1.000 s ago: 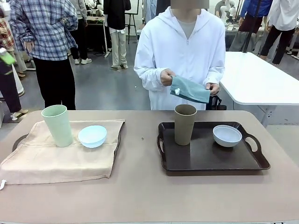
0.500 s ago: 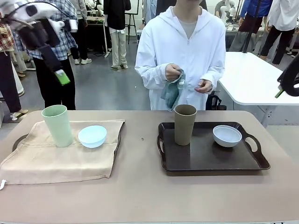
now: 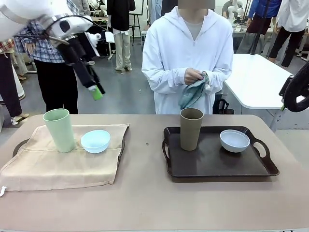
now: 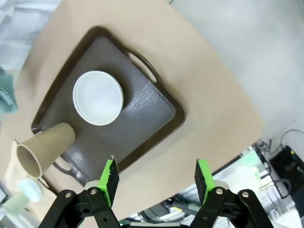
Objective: Set up a tray with a mat and arrange the tableware.
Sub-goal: Pick up the Picnic Bowl and Reusable plastic cup from the Handle tray in front of the human's position and hold them in the air.
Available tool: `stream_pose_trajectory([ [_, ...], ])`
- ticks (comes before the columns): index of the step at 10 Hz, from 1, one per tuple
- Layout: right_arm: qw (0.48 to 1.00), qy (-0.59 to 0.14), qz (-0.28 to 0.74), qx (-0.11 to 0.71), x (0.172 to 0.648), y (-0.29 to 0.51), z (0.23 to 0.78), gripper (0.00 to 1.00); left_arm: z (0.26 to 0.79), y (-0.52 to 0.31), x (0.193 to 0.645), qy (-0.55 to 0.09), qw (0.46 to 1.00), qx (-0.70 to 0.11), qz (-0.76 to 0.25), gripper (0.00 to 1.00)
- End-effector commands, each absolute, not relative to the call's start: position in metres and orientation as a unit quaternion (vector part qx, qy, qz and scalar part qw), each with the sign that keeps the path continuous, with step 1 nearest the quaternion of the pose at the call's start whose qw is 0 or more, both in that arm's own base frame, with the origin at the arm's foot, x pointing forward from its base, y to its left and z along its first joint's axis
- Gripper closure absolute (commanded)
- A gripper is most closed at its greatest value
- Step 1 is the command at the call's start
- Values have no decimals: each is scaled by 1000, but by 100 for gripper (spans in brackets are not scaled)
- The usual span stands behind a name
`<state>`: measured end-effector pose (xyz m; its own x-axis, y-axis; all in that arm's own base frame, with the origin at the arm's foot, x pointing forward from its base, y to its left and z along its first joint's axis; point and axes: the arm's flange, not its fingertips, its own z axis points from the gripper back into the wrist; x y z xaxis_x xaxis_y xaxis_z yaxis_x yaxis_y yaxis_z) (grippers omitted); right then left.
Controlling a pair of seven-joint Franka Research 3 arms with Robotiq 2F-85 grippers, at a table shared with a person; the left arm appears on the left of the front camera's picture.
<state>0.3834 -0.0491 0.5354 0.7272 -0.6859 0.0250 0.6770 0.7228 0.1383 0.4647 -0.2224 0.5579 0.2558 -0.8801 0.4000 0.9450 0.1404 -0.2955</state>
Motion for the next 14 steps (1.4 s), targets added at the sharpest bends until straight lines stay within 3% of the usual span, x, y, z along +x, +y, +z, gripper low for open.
stream_pose_trajectory([
  [1,923,-25,-378,64,392,-53,517,17,523,-245,467,-133,766,-230,-585,0],
  [3,922,-8,-379,75,396,-58,501,17,496,-276,469,-186,784,-178,-565,0],
  [4,926,-19,-372,64,389,-56,520,17,478,-293,469,-198,790,-141,-562,0],
  [7,926,-19,-372,64,389,-56,520,17,446,-351,455,-190,779,-124,-584,0],
  [14,926,-19,-372,64,389,-56,520,17,401,-433,489,-146,803,-107,-568,0],
])
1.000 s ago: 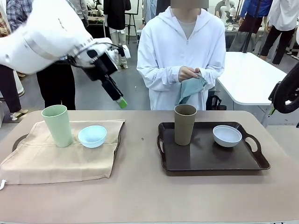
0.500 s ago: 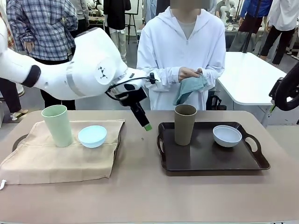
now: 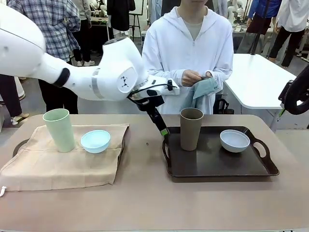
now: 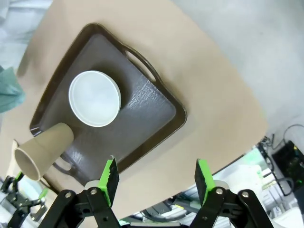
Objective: Set up a tray with a mat and arrange the tableware.
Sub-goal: Pick up the Picnic Bowl and Reusable plastic cup from the Handle tray in front of the human's position and hold them in the air.
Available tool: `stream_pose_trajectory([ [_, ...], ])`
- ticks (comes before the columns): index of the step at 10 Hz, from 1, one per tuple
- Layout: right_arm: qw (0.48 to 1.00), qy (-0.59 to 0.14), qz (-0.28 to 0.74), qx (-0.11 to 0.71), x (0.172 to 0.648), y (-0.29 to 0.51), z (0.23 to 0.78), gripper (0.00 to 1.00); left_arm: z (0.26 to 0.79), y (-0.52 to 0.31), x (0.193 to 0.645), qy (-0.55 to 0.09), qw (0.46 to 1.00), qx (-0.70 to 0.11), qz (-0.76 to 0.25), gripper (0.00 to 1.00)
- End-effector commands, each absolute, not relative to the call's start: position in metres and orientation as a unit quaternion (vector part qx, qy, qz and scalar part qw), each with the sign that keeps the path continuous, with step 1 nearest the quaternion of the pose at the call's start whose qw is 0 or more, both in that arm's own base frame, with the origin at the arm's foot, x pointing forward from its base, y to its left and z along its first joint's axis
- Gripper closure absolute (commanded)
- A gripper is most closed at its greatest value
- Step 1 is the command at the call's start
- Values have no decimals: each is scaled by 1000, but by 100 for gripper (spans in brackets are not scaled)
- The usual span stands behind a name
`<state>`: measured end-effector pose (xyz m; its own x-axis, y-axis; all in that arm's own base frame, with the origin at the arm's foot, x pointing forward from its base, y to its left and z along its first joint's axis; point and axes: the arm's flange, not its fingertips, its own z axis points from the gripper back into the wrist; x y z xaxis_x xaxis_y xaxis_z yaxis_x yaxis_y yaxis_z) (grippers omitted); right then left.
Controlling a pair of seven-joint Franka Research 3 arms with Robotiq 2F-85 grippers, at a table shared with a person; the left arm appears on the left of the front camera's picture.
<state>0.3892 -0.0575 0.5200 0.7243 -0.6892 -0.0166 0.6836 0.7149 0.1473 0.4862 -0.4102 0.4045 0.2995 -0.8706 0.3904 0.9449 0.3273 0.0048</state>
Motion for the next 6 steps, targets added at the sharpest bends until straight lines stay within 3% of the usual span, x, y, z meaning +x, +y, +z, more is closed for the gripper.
stream_pose_trajectory([
  [1,926,-19,-372,64,389,-56,520,17,388,-452,485,-129,802,-103,-575,0],
  [4,926,-19,-372,64,389,-56,520,17,386,-477,459,-117,787,-105,-597,0],
  [6,926,-19,-372,64,389,-56,520,17,371,-466,466,-133,789,-107,-590,0],
])
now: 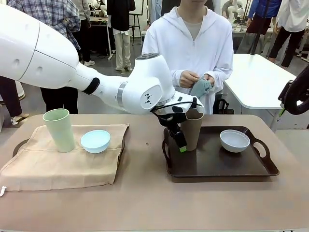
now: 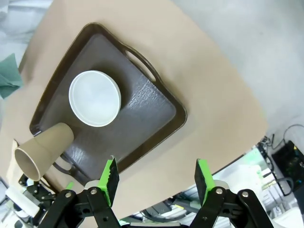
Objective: Set up a tray with a mat and arrange the tableware.
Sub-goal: Pick up the Picnic Bowl and Reusable plastic cup from the Handle tray in front of the human's position and hold them in the air.
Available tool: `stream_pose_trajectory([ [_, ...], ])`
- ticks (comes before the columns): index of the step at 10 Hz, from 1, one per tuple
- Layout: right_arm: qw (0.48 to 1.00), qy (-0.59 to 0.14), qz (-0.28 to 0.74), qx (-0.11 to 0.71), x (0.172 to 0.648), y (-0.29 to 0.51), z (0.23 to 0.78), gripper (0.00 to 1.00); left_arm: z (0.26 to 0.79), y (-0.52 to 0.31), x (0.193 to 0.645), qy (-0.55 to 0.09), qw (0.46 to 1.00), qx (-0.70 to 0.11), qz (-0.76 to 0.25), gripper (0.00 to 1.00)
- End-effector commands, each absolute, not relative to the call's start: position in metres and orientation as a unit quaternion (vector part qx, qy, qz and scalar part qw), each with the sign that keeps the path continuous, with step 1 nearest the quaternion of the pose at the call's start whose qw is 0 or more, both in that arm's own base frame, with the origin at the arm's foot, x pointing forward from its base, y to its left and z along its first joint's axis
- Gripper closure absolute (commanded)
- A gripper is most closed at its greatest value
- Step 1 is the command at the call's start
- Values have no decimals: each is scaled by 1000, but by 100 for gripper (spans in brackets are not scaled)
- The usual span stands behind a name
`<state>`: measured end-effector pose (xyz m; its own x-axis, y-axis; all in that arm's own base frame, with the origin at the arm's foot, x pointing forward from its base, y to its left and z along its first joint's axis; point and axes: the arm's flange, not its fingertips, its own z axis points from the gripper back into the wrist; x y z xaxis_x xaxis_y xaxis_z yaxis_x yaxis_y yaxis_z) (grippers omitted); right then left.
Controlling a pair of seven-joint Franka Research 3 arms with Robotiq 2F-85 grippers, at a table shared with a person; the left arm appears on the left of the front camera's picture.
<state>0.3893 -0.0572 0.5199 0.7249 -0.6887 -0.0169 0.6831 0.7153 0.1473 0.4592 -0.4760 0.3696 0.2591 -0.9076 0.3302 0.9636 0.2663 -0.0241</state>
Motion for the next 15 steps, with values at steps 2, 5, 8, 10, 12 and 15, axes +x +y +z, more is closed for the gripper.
stream_pose_trajectory([
  [2,926,-19,-372,64,389,-56,520,17,371,-466,466,-133,789,-107,-590,0],
  [5,926,-19,-372,64,389,-56,520,17,371,-466,466,-133,789,-107,-590,0],
  [8,931,-18,-359,55,394,-44,522,17,376,-423,476,-199,697,-178,-666,0],
  [10,928,-15,-369,53,400,-43,519,17,378,-401,478,-214,676,-200,-676,0],
  [12,927,-10,-370,57,405,-39,518,17,375,-393,485,-221,678,-215,-667,0],
  [15,933,-18,-355,65,414,-29,508,17,358,-384,495,-284,656,-257,-651,0],
])
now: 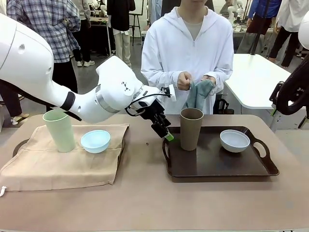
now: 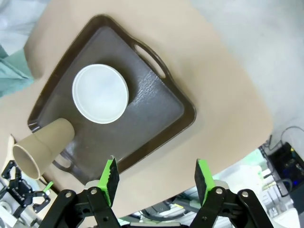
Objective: Set up a tray with a mat and arrange the tableware.
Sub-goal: Pick up the Picnic Bowl and Reusable plastic cup from the Handle tray in front of the human's position and hold them in the air.
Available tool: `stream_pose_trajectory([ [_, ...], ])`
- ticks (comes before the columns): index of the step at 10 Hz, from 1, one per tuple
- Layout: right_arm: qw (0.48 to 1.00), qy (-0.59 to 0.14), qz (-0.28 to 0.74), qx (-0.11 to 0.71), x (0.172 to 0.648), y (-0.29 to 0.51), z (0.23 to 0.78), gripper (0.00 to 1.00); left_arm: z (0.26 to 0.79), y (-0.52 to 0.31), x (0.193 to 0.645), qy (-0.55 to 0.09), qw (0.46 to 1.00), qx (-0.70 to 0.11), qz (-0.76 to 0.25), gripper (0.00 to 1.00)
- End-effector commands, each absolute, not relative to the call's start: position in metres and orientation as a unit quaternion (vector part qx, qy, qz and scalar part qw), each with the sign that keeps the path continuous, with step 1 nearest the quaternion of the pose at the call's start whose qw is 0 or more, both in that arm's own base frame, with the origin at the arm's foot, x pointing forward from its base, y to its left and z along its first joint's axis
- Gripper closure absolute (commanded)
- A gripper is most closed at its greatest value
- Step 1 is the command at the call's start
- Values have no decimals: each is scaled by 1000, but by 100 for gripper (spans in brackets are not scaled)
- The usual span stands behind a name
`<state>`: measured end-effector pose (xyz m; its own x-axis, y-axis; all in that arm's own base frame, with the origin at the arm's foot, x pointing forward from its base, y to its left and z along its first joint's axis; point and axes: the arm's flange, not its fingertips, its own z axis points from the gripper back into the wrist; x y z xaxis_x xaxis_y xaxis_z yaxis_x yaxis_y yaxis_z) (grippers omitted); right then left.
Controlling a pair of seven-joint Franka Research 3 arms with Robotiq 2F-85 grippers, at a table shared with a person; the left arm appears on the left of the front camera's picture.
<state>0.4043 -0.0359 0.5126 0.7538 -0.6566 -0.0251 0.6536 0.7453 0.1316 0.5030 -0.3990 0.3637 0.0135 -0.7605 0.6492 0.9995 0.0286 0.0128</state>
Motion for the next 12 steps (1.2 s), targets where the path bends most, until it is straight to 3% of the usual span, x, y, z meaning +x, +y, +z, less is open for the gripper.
stream_pose_trajectory([
  [1,935,-12,-348,71,420,-23,500,17,354,-382,498,-308,653,-261,-641,0],
  [6,938,19,-338,72,444,-6,457,17,333,-392,514,-334,625,-299,-640,0],
  [10,930,23,-363,62,450,-7,450,17,330,-397,523,-322,640,-338,-611,0],
  [12,942,24,-328,63,443,-10,449,17,333,-399,520,-324,637,-314,-625,0],
])
